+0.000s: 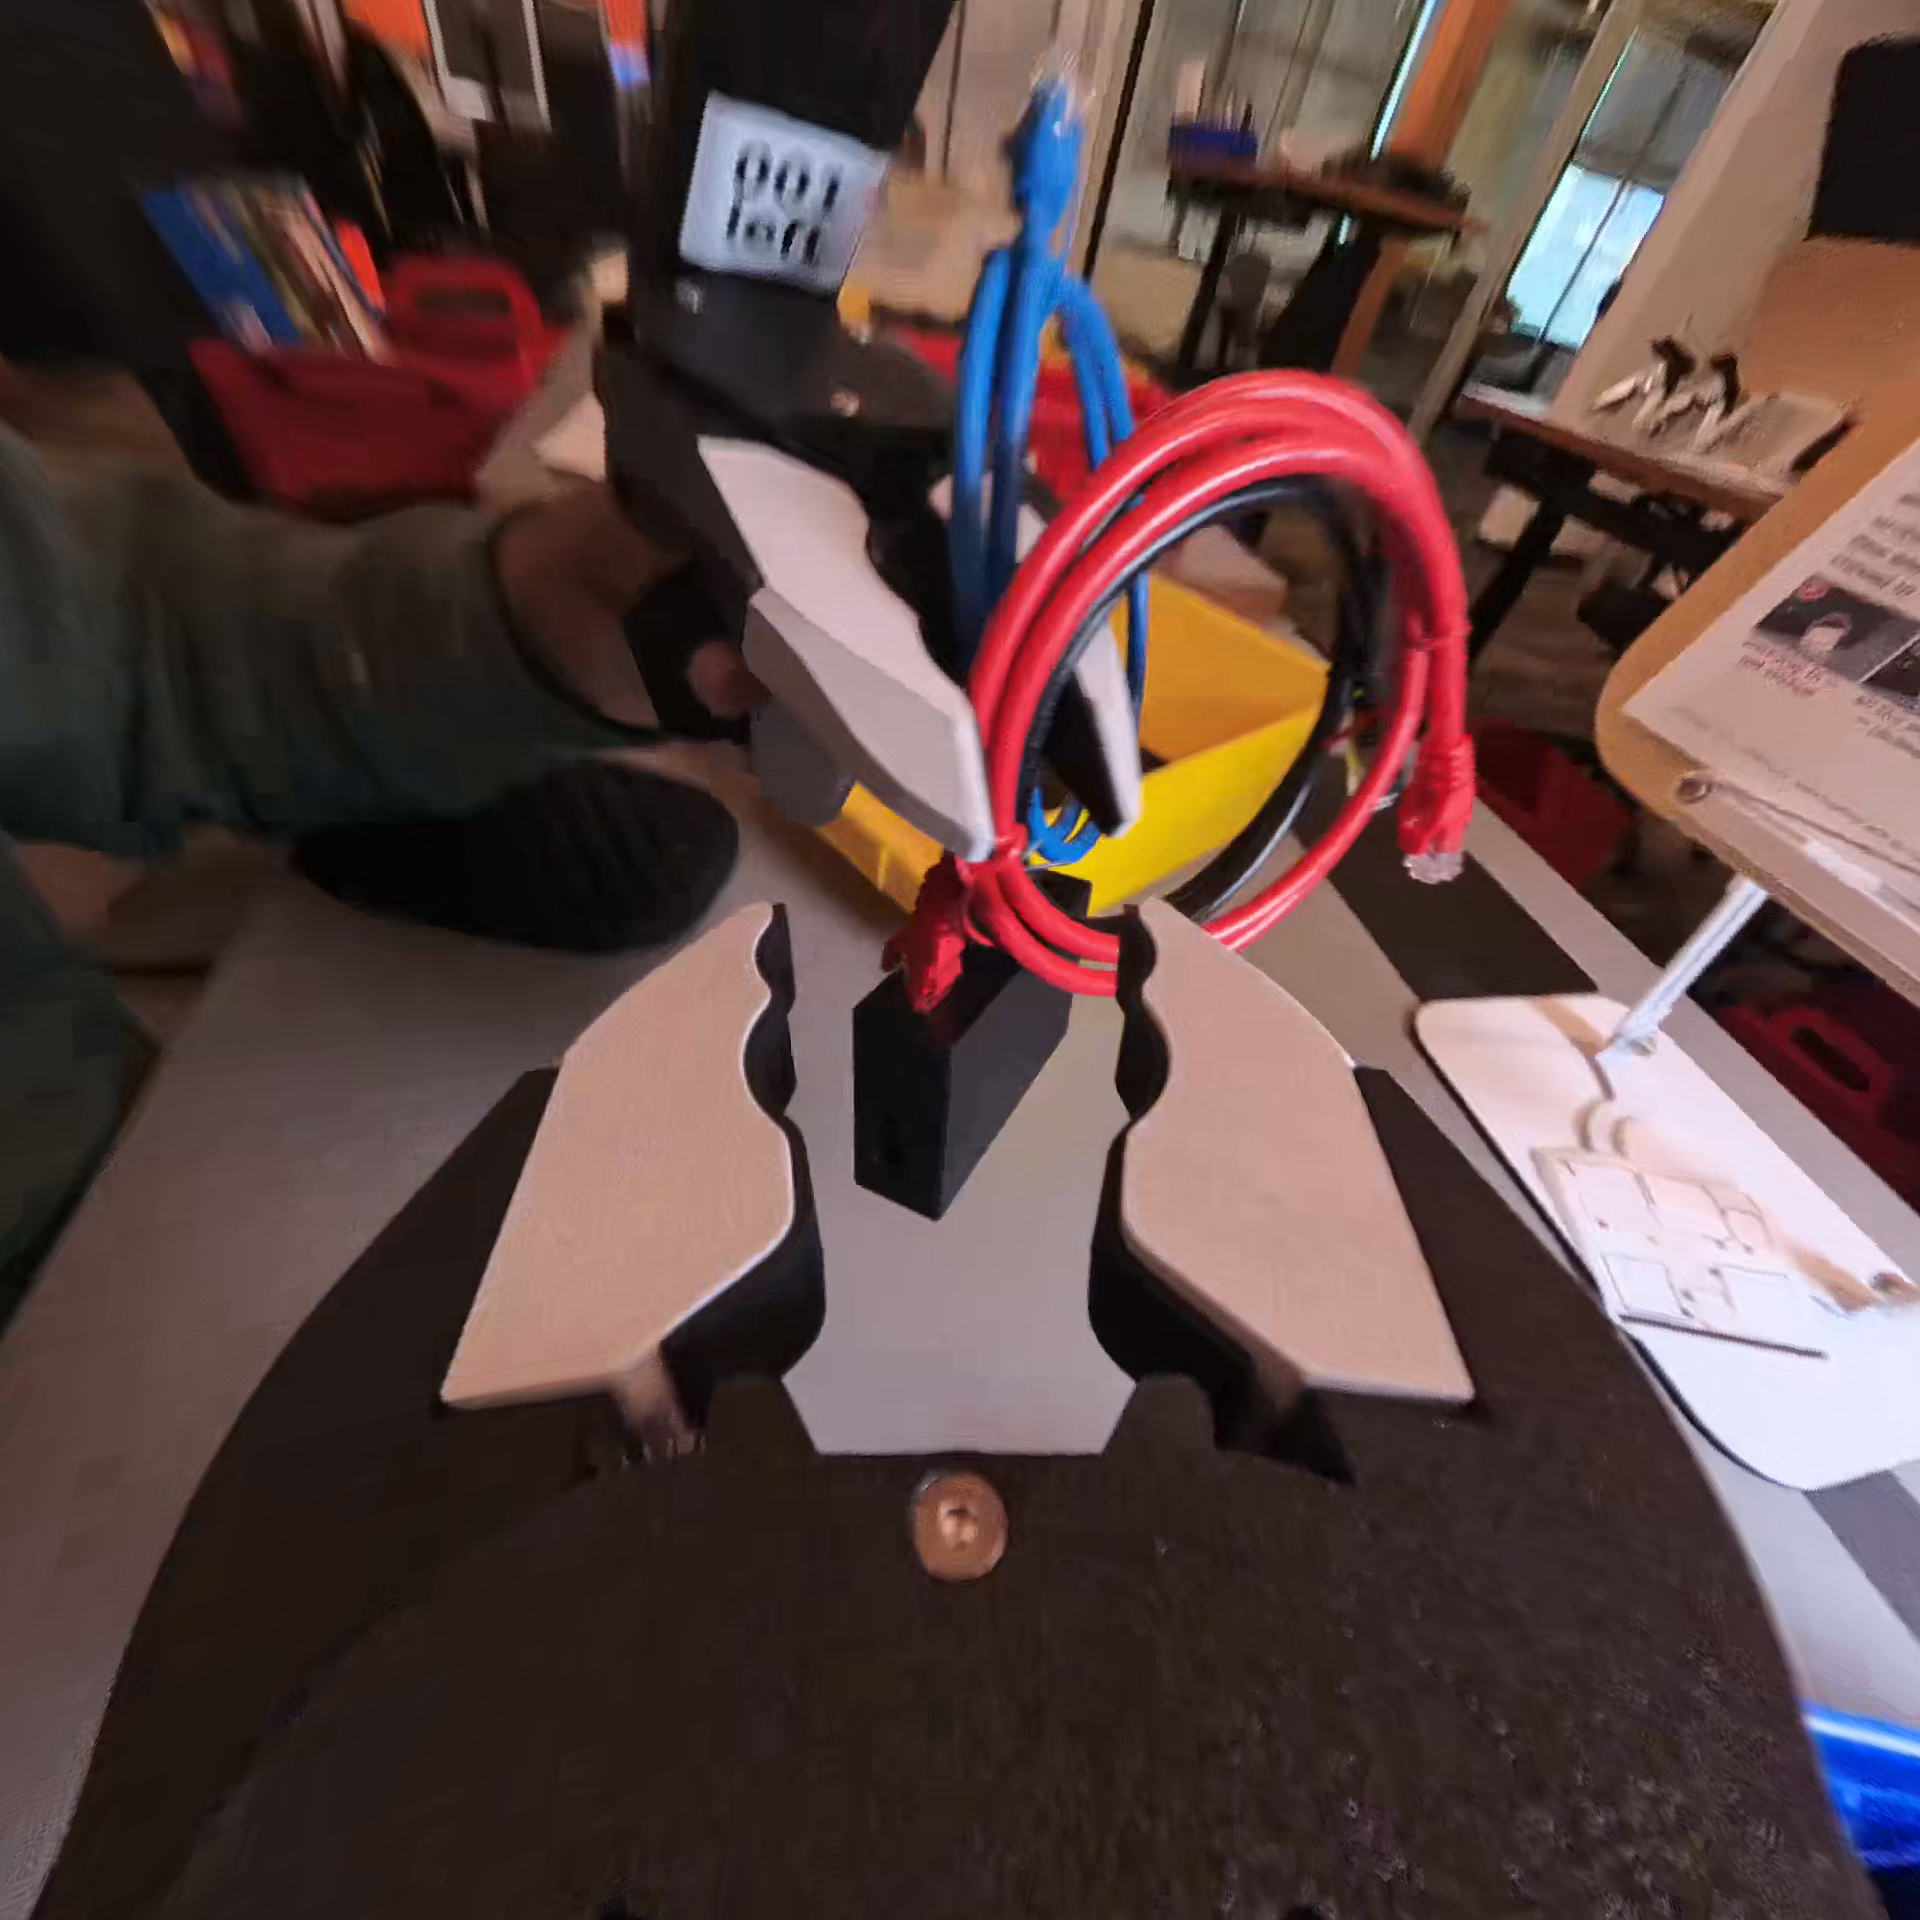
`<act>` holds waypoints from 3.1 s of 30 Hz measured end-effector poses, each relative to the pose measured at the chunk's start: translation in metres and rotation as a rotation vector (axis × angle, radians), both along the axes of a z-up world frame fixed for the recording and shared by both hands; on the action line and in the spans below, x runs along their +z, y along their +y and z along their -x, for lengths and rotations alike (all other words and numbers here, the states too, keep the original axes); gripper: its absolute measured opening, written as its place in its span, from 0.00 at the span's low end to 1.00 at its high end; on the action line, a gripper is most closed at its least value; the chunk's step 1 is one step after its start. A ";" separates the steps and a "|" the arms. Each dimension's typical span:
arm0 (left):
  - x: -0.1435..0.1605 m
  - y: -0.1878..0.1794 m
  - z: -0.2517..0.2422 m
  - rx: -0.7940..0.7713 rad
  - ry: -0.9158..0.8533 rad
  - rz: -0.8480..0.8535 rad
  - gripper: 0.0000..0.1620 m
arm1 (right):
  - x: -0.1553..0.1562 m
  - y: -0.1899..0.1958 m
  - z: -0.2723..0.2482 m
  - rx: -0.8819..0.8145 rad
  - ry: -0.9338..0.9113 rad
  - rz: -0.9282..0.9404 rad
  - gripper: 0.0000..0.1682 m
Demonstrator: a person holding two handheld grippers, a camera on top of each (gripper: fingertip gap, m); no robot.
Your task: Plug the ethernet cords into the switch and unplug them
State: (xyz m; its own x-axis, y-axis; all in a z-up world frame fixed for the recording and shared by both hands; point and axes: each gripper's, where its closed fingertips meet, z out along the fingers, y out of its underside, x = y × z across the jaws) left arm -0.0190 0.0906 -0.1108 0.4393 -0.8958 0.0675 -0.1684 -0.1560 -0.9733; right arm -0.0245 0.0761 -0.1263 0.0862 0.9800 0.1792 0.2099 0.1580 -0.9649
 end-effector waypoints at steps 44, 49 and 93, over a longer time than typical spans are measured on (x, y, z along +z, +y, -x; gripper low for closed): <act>0.029 0.027 0.025 0.151 -0.137 -0.225 0.28 | 0.046 0.071 -0.054 -0.303 0.671 0.178 0.16; 0.003 0.036 0.020 0.316 -0.119 -0.327 0.35 | 0.050 0.067 -0.057 -0.285 0.741 0.227 0.16; -0.010 0.011 0.051 -0.133 -0.506 0.261 0.16 | -0.012 0.022 0.010 0.076 0.367 0.376 0.17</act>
State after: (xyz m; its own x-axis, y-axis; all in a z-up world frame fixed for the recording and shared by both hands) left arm -0.0702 0.1020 -0.1211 0.1798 -0.8664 0.4658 0.2733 -0.4109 -0.8698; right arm -0.0342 0.0979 -0.1380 0.0029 0.9768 -0.2143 -0.1508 -0.2115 -0.9657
